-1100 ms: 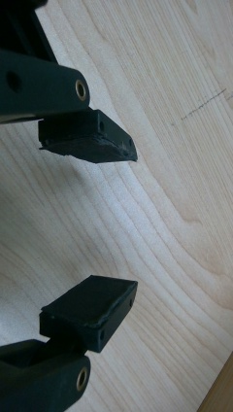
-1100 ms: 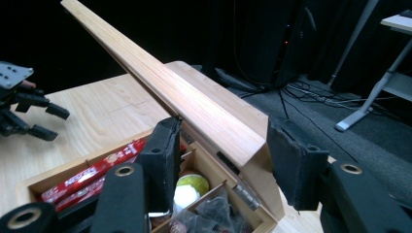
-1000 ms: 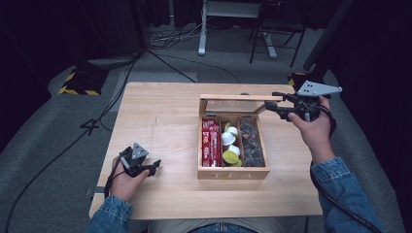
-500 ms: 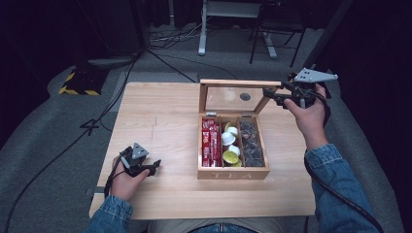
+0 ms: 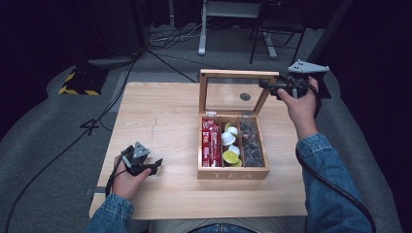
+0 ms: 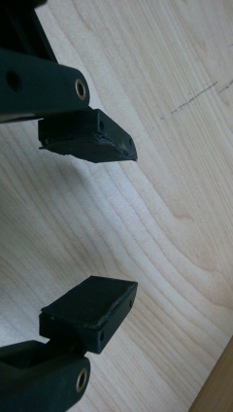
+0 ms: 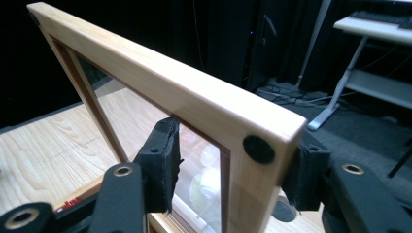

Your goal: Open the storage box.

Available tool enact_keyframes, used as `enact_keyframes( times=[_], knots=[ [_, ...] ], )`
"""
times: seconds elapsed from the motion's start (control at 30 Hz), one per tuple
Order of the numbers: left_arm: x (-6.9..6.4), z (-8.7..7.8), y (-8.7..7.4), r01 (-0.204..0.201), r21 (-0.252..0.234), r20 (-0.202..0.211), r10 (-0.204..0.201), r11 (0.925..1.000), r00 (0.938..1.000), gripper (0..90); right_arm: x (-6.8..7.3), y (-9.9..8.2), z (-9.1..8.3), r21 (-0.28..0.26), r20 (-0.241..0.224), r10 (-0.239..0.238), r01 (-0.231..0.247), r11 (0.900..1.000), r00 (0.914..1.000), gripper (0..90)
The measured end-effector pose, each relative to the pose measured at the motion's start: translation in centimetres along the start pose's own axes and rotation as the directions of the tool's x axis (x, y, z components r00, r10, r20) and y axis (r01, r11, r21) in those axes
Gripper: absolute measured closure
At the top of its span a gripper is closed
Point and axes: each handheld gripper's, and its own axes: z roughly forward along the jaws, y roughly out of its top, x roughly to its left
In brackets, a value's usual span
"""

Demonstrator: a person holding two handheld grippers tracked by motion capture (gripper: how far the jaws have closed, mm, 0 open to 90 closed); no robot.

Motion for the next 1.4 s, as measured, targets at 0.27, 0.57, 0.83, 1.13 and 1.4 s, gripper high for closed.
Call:
enact_keyframes(
  times=[0.27,0.57,0.83,1.13,1.4],
  knots=[
    [-0.2,0.2,0.2,-0.016,0.003,0.007,0.016,0.9999,0.9999,34.1,-0.9,0.8,1.7,0.011,0.042,0.035,-0.035,0.9993,0.9985,43.0],
    [0.0,0.1,0.1,-0.014,0.001,0.004,0.014,0.9999,0.9999,33.9,-1.4,0.5,3.6,-0.009,0.091,0.060,-0.059,0.9982,0.9941,36.6],
    [-0.1,0.2,0.1,-0.020,0.003,0.008,0.020,0.9998,0.9998,33.9,-1.9,-0.9,5.1,0.024,0.089,0.092,-0.094,0.9953,0.9918,31.3],
    [-0.1,0.0,0.2,-0.019,-0.004,0.001,0.019,0.9998,0.9998,33.9,-2.4,-2.9,6.2,0.056,0.085,0.139,-0.144,0.9880,0.9866,29.3],
    [-0.1,0.0,0.2,-0.014,-0.007,-0.005,0.014,0.9999,0.9999,33.9,-2.5,-3.5,6.9,0.073,0.096,0.154,-0.162,0.9841,0.9833,24.3]
  ],
)
